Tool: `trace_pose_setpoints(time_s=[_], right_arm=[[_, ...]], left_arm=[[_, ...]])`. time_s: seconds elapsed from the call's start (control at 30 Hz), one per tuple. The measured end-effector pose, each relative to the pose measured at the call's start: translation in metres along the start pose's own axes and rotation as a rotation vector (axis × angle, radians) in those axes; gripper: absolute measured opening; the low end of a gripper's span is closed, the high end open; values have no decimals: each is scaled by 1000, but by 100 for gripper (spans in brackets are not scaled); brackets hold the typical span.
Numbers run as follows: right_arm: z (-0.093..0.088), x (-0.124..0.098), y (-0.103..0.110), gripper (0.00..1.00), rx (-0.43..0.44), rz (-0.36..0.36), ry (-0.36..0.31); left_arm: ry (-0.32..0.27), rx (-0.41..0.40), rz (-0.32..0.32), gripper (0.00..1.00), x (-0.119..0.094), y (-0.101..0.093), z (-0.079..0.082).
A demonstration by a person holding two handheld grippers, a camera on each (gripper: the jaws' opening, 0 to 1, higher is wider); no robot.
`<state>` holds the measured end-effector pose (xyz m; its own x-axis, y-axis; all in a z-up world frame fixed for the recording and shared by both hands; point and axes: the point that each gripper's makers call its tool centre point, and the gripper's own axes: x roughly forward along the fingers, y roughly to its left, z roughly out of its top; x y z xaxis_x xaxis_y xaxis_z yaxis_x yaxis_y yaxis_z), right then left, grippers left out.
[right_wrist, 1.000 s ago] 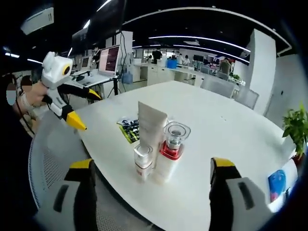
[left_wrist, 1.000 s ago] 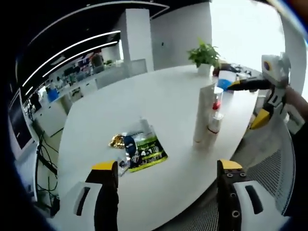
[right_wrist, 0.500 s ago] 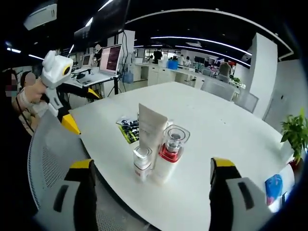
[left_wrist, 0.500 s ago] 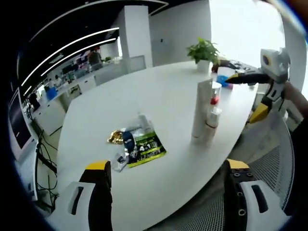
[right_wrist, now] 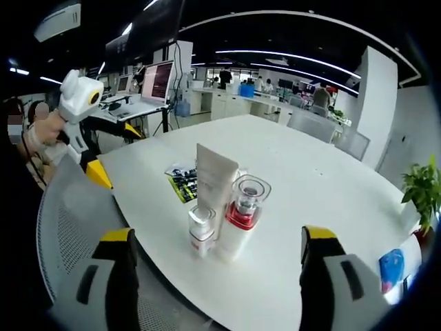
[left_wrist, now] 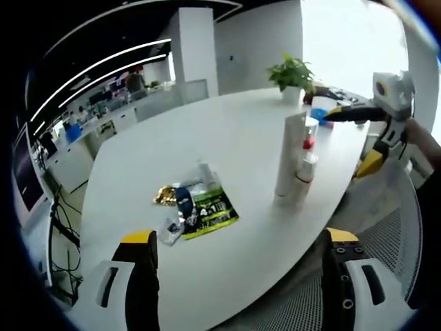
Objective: Arrange the skincare products in the storage area until every visible bottle or jar stands upright without overlapping.
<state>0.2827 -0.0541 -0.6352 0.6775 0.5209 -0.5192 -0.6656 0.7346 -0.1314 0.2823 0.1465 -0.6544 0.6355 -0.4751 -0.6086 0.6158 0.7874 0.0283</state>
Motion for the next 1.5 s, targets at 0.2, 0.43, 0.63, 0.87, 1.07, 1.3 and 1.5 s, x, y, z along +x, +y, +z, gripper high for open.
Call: trace_pose_setpoints(time_s=[0.2, 0.43, 0.63, 0.87, 1.07, 1.3, 1.5], right_arm=[[2, 1, 1, 98, -4, 8, -6], [1, 1, 1, 87, -2, 14, -2], [-3, 2, -2, 83, -13, 15, 13], [-7, 5, -1, 82, -10, 28, 31], [-9, 6, -5, 78, 28, 15, 27], [-13, 8, -8, 77, 53, 11, 35], [-15, 9, -10, 75, 83, 14, 32]], left_arm=[[11, 4, -9, 97, 5, 0, 0], [22, 2, -14, 97, 10, 2, -1], [31, -1, -20, 97, 14, 5, -1], [52, 14, -39, 97, 24, 4, 0], [87, 55, -73, 97, 36, 3, 0], [72, 90, -98, 82, 48, 4, 16], [71, 124, -105, 71, 63, 10, 26]])
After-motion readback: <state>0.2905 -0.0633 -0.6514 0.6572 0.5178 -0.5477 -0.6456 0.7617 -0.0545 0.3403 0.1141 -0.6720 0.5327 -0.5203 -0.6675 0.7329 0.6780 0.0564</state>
